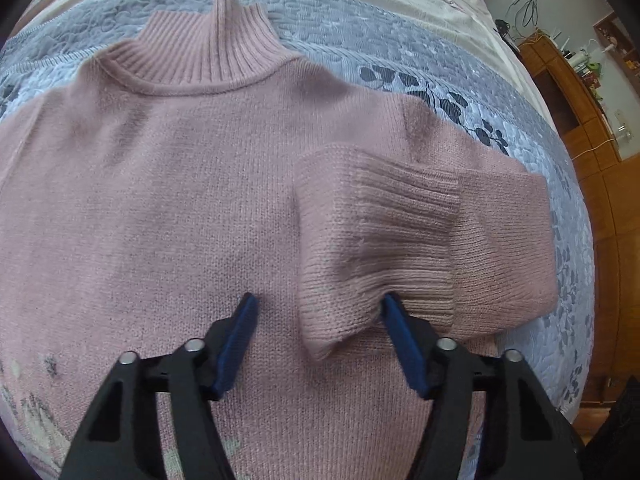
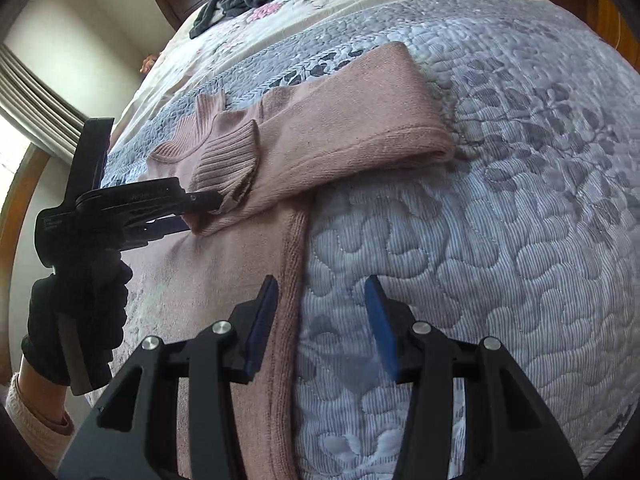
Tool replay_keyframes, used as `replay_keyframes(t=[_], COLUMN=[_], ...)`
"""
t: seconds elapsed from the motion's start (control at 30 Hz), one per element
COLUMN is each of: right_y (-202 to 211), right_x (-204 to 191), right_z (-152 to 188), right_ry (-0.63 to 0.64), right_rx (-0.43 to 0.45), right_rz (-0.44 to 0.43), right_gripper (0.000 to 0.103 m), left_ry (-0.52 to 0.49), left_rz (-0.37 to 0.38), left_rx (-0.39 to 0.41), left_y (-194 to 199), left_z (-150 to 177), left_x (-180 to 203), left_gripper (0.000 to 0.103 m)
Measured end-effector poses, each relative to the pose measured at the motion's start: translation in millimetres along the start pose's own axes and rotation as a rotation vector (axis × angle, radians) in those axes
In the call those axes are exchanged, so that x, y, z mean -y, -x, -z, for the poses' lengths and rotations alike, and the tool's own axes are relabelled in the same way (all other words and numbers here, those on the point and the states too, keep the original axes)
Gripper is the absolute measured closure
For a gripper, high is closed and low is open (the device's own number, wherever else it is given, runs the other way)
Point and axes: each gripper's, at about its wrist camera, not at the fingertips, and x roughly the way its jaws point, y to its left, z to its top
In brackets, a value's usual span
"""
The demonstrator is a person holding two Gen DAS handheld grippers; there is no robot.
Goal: Fold small clothes
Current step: 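Fold the gripped sleeve across the sweater body with the right gripper, release, then grasp the other sleeve cuff with the left gripper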
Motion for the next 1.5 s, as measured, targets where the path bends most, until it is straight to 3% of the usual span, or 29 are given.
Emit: replay_keyframes(t=[0.03, 0.1, 0.2, 0.3, 0.47, 0.57, 0.73, 0.9, 1.1, 1.2, 1.33, 1.5], right_y=[1, 2, 5, 9, 4, -6, -36, -74, -81, -70, -43, -46], right_x=[1, 2, 2, 1, -7, -17, -37, -29, -25, -34, -43, -56], right_z=[0, -1, -3, -9, -37, -57, -90, -96, -88, -90, -82, -74], right_ry=[-0.007, -0.014, -0.014, -0.012, -0.038, -0.046, -0.068, -0.108, -0.093, -0.079, -0.078, -0.048], right_rx=[0.004, 0.009, 0.016, 0.021, 0.026, 0.027, 0.009, -0.079, -0.085, -0.075, -0.016, -0.032], right_rz=[-0.001, -0.002, 0.002, 0.012, 0.007, 0.003, -0.081, -0.034, -0.030, -0.018, -0.079, -0.057], right_gripper=[0.057, 0.057, 0.057, 0.057, 0.057, 0.057, 0.057, 0.060, 0.060, 0.060, 0.055, 0.052], left_ry=[0.005, 0.011, 0.020, 0.034, 0.060, 0.098, 0.113, 0.133, 0.194, 0.199, 0.077, -0.176], left_rz=[0.018, 0.029, 0.073, 0.066, -0.004, -0.012, -0.019, -0.037, -0.021, -0.091, -0.197, -0.288], left_rx=[-0.002, 0.032, 0.103, 0.168, 0.225, 0.227, 0.211, 0.170, 0.160, 0.217, 0.321, 0.286], left_y=[2, 13, 41, 69, 96, 105, 99, 76, 69, 95, 131, 111], left_z=[-1, -2, -1, -2, -10, -13, -13, -9, -1, 4, 10, 5], left_x=[0, -4, -18, -40, -85, -114, -140, -159, -187, -194, -178, -110], left_gripper=[0.081, 0.086, 0.087, 0.088, 0.088, 0.088, 0.088, 0.087, 0.078, 0.070, 0.058, 0.045])
